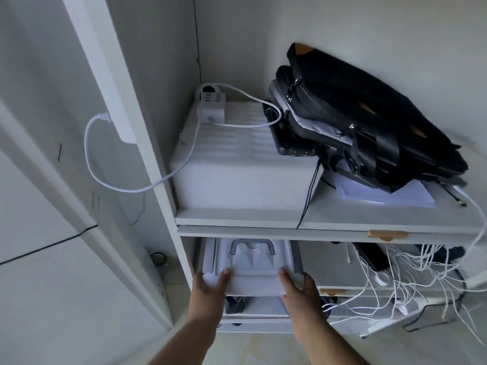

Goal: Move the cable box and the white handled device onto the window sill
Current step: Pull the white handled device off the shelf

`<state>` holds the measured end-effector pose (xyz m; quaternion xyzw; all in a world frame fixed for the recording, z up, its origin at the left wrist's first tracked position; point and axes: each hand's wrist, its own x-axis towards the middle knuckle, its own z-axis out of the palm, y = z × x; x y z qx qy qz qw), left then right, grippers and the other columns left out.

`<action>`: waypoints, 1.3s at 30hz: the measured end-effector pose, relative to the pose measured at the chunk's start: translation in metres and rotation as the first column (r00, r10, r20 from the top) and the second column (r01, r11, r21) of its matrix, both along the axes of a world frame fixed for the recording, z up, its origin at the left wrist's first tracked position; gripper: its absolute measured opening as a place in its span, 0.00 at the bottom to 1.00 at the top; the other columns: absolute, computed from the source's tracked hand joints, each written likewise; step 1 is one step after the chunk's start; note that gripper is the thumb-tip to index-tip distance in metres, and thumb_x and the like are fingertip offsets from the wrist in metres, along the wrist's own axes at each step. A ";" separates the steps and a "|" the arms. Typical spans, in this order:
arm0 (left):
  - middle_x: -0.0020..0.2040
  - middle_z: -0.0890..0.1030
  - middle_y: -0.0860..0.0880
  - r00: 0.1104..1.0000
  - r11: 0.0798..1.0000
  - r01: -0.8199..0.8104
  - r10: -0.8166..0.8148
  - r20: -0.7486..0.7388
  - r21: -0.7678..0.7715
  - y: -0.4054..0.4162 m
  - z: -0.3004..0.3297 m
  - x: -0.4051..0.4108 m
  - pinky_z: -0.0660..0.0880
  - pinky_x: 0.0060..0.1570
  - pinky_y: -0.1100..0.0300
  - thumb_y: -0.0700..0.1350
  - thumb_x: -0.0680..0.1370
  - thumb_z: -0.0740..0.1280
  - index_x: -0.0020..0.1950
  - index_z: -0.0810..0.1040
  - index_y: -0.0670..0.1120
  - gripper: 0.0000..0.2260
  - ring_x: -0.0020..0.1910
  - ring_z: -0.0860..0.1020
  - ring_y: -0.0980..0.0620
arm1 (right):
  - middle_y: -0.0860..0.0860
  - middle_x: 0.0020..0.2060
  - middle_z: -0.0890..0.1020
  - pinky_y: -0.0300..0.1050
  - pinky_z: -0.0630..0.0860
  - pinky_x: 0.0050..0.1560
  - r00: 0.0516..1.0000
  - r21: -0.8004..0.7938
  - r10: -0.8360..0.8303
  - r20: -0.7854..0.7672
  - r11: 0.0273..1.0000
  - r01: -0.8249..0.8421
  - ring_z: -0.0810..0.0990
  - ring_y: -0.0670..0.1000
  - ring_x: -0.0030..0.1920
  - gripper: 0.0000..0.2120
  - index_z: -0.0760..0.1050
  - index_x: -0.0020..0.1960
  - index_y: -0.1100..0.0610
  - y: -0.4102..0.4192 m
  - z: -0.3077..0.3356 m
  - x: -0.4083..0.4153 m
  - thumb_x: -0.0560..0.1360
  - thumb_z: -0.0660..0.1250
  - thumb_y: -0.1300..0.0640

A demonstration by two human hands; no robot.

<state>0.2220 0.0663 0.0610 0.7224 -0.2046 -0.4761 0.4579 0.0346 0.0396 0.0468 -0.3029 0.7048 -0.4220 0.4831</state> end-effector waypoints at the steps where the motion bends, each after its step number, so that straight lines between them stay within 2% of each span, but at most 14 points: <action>1: 0.61 0.82 0.46 1.000 1.000 -0.004 0.004 -0.016 -0.016 0.009 0.003 -0.002 0.79 0.64 0.41 0.65 0.68 0.76 0.66 0.74 0.52 0.32 0.59 0.82 0.41 | 0.54 0.48 0.85 0.62 0.81 0.59 1.000 -0.001 -0.006 -0.015 1.000 0.006 0.83 0.58 0.47 0.29 0.80 0.54 0.51 0.009 0.000 -0.002 0.63 0.77 0.33; 4: 0.58 0.84 0.46 0.999 0.999 -0.033 0.033 -0.017 -0.031 0.035 0.000 -0.005 0.81 0.61 0.40 0.72 0.61 0.75 0.63 0.75 0.54 0.37 0.56 0.85 0.43 | 0.50 0.47 0.87 0.63 0.82 0.59 0.998 -0.010 0.008 -0.067 1.000 -0.008 0.85 0.57 0.50 0.35 0.81 0.52 0.49 0.033 0.000 -0.012 0.56 0.75 0.25; 7: 0.57 0.85 0.43 0.999 0.999 -0.032 0.033 0.021 -0.036 0.066 0.010 -0.012 0.81 0.58 0.42 0.70 0.65 0.75 0.68 0.72 0.50 0.39 0.55 0.85 0.39 | 0.50 0.46 0.87 0.63 0.82 0.61 0.998 -0.010 0.052 -0.026 0.999 -0.052 0.85 0.57 0.50 0.34 0.82 0.50 0.49 0.053 0.002 -0.021 0.53 0.78 0.28; 11: 0.52 0.85 0.44 0.992 0.991 -0.116 0.119 0.050 -0.070 0.116 0.034 -0.018 0.76 0.45 0.53 0.58 0.74 0.76 0.65 0.75 0.45 0.26 0.49 0.83 0.43 | 0.51 0.39 0.86 0.64 0.82 0.57 0.981 -0.020 0.173 -0.087 0.984 -0.175 0.85 0.59 0.44 0.23 0.83 0.45 0.52 0.084 0.024 -0.023 0.59 0.82 0.37; 15: 0.50 0.82 0.48 0.964 0.957 -0.264 0.258 -0.064 -0.119 0.173 0.050 -0.023 0.83 0.38 0.56 0.52 0.77 0.75 0.59 0.76 0.50 0.15 0.43 0.83 0.50 | 0.50 0.47 0.86 0.64 0.82 0.59 0.959 -0.061 0.284 -0.001 0.957 -0.283 0.86 0.56 0.48 0.27 0.82 0.53 0.50 0.118 0.041 -0.013 0.61 0.80 0.36; 16: 0.50 0.82 0.49 0.954 0.946 -0.299 0.294 -0.061 -0.123 0.188 0.053 -0.021 0.84 0.39 0.56 0.53 0.77 0.75 0.58 0.75 0.51 0.14 0.44 0.83 0.51 | 0.50 0.50 0.86 0.62 0.82 0.60 0.948 -0.068 0.317 0.028 0.947 -0.314 0.86 0.55 0.50 0.26 0.81 0.57 0.50 0.126 0.043 -0.008 0.64 0.80 0.39; 18: 0.53 0.82 0.51 0.932 0.924 -0.363 0.362 -0.031 -0.123 0.213 0.057 -0.013 0.85 0.51 0.50 0.57 0.75 0.75 0.61 0.75 0.53 0.19 0.50 0.84 0.49 | 0.50 0.54 0.85 0.58 0.81 0.62 0.922 -0.098 0.376 0.087 0.925 -0.368 0.85 0.54 0.54 0.22 0.80 0.60 0.51 0.142 0.050 0.007 0.70 0.79 0.46; 20: 0.54 0.83 0.52 0.901 0.894 -0.432 0.433 -0.018 -0.122 0.241 0.061 0.000 0.82 0.60 0.43 0.61 0.71 0.75 0.62 0.76 0.53 0.24 0.55 0.83 0.47 | 0.50 0.53 0.85 0.59 0.81 0.61 0.880 -0.109 0.454 0.137 0.890 -0.442 0.84 0.52 0.50 0.13 0.78 0.54 0.48 0.158 0.056 0.028 0.73 0.78 0.50; 24: 0.52 0.82 0.50 0.824 0.821 -0.559 0.566 0.033 -0.117 0.302 0.066 0.041 0.82 0.58 0.40 0.64 0.69 0.74 0.61 0.76 0.51 0.26 0.53 0.83 0.44 | 0.56 0.50 0.85 0.67 0.79 0.61 0.776 -0.084 0.611 0.157 0.791 -0.606 0.83 0.56 0.45 0.14 0.78 0.51 0.50 0.199 0.065 0.083 0.71 0.78 0.47; 27: 0.52 0.83 0.48 0.749 0.749 -0.652 0.661 0.055 -0.122 0.346 0.065 0.079 0.82 0.53 0.44 0.64 0.70 0.73 0.57 0.77 0.54 0.22 0.52 0.84 0.41 | 0.57 0.50 0.86 0.62 0.82 0.58 0.708 -0.053 0.695 0.124 0.717 -0.695 0.86 0.58 0.45 0.21 0.79 0.54 0.54 0.228 0.069 0.135 0.69 0.79 0.44; 31: 0.52 0.82 0.51 0.629 0.625 -0.766 0.777 0.021 -0.153 0.403 0.057 0.144 0.82 0.56 0.40 0.59 0.72 0.75 0.50 0.76 0.57 0.13 0.52 0.84 0.44 | 0.55 0.49 0.86 0.57 0.82 0.54 0.602 -0.015 0.791 0.111 0.607 -0.794 0.86 0.61 0.48 0.15 0.79 0.52 0.53 0.268 0.069 0.224 0.72 0.78 0.47; 34: 0.50 0.82 0.51 0.557 0.554 -0.819 0.830 0.026 -0.150 0.439 0.047 0.199 0.81 0.55 0.41 0.55 0.75 0.76 0.48 0.75 0.55 0.11 0.49 0.82 0.46 | 0.54 0.47 0.85 0.60 0.82 0.57 0.520 -0.022 0.848 0.102 0.525 -0.851 0.83 0.57 0.44 0.13 0.78 0.52 0.51 0.294 0.063 0.293 0.72 0.78 0.49; 37: 0.51 0.81 0.52 0.508 0.502 -0.852 0.861 -0.002 -0.147 0.468 0.040 0.254 0.79 0.54 0.43 0.52 0.76 0.75 0.54 0.75 0.53 0.13 0.45 0.80 0.50 | 0.52 0.46 0.83 0.64 0.81 0.60 0.438 -0.026 0.891 0.122 0.444 -0.896 0.81 0.56 0.44 0.11 0.77 0.52 0.48 0.318 0.058 0.356 0.74 0.76 0.51; 39: 0.51 0.80 0.53 0.474 0.467 -0.873 0.881 -0.017 -0.141 0.493 0.033 0.294 0.79 0.55 0.45 0.52 0.76 0.75 0.61 0.74 0.50 0.18 0.46 0.79 0.51 | 0.53 0.49 0.83 0.64 0.81 0.60 0.386 -0.014 0.914 0.126 0.391 -0.920 0.81 0.56 0.45 0.14 0.77 0.57 0.49 0.336 0.054 0.404 0.74 0.76 0.52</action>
